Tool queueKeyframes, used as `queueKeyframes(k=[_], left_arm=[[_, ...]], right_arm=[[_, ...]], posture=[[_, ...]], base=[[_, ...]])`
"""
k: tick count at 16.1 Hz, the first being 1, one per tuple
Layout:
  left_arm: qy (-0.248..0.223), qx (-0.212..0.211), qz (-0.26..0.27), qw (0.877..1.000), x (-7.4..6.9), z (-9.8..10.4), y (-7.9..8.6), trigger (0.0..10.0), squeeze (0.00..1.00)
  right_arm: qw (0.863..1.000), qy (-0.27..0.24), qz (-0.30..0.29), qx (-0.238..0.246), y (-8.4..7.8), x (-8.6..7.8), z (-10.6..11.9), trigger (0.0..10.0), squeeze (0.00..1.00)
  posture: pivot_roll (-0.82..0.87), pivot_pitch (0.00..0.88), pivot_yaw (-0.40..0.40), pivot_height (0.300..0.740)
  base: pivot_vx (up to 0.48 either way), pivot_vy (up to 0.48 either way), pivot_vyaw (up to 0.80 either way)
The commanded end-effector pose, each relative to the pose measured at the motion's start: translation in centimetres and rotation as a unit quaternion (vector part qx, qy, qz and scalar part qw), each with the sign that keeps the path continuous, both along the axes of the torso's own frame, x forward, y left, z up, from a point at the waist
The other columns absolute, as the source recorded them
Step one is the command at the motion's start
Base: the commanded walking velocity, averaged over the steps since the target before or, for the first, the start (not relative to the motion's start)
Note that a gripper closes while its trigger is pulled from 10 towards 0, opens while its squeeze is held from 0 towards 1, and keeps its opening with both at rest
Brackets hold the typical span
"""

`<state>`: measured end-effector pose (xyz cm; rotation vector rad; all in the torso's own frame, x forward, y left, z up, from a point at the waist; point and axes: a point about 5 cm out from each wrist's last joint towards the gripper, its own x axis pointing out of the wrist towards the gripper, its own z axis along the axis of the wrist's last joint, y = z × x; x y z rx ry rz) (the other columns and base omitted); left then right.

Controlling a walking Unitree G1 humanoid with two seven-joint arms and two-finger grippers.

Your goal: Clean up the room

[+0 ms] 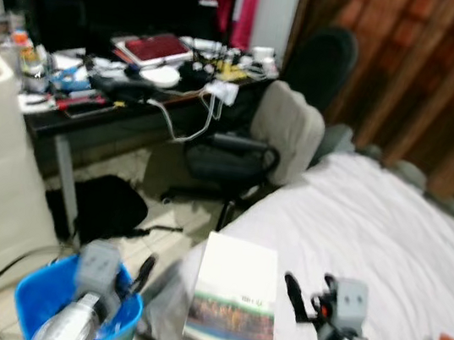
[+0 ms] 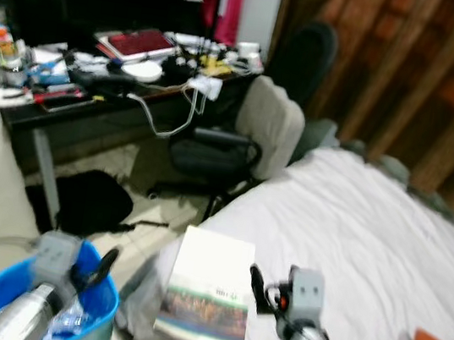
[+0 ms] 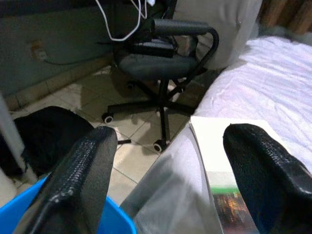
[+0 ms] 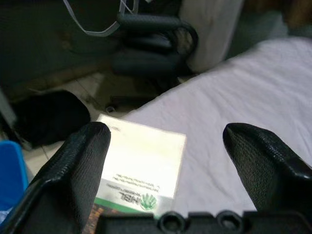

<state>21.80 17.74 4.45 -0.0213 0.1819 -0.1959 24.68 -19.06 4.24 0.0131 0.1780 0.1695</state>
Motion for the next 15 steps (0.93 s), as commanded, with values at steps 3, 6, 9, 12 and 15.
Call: queueKeyframes(k=[3, 6, 9, 12, 15], left_arm=[[0.0, 0.006, -0.045, 0.999, 1.2, 0.4, -1.9, 10.0, 0.0], [-0.008, 0.017, -0.036, 0.999, 2.4, 1.1, -1.2, 10.0, 0.0], [0.007, 0.024, -0.022, 0.999, 2.6, 0.7, -0.5, 10.0, 0.0], [0.013, 0.007, -0.001, 1.0, 2.0, 0.3, 0.0, 10.0, 0.0], [-0.001, 0.013, -0.024, 1.0, 0.2, 0.7, -1.4, 10.0, 0.0]], right_arm=[[1.0, 0.008, -0.003, -0.003, -0.6, -0.6, -0.1, 10.0, 0.0], [1.0, 0.004, 0.001, -0.003, 0.1, 0.2, 0.4, 10.0, 0.0], [1.0, 0.005, 0.003, -0.004, 0.4, 0.6, 0.5, 10.0, 0.0], [1.0, 0.01, -0.002, -0.005, 0.3, 0.0, 0.5, 10.0, 0.0], [1.0, 0.0, 0.004, -0.011, 0.5, -0.6, 1.0, 10.0, 0.0]], posture=[[0.08, 0.0, -0.099, 0.74], [0.07, 0.0, -0.088, 0.74], [0.07, 0.0, -0.078, 0.74], [0.07, 0.0, -0.081, 0.74], [0.07, 0.0, -0.088, 0.74]], base=[[0.0, 0.0, -0.27], [0.0, 0.0, 0.0], [0.0, 0.0, -0.27], [0.0, 0.0, -0.8], [0.0, 0.0, -0.47]])
